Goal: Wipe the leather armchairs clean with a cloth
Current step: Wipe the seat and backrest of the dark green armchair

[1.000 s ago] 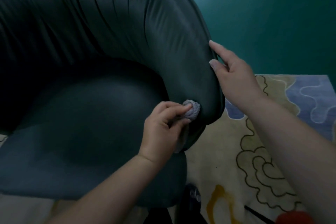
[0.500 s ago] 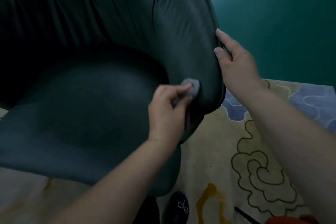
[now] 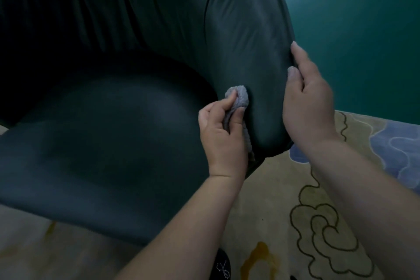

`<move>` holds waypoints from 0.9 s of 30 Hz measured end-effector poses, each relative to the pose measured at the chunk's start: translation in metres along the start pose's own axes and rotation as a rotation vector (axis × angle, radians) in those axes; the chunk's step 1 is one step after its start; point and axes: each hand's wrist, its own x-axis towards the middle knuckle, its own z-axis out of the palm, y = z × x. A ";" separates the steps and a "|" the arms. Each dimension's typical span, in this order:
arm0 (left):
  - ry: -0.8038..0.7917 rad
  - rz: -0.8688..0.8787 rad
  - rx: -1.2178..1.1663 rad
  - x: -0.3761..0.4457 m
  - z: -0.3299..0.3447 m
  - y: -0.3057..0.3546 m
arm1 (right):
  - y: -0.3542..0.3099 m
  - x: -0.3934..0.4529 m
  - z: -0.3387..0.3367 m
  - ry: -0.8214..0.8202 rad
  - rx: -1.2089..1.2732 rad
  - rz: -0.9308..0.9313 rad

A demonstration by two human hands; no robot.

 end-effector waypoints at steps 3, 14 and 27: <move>0.038 -0.115 0.046 0.005 -0.003 -0.021 | 0.000 0.000 0.001 0.010 0.005 -0.005; -0.040 0.072 0.035 0.007 0.005 0.016 | 0.003 0.000 0.002 0.037 -0.018 -0.022; -0.171 -0.330 0.333 0.010 -0.035 -0.024 | 0.000 -0.001 -0.001 -0.019 -0.014 -0.003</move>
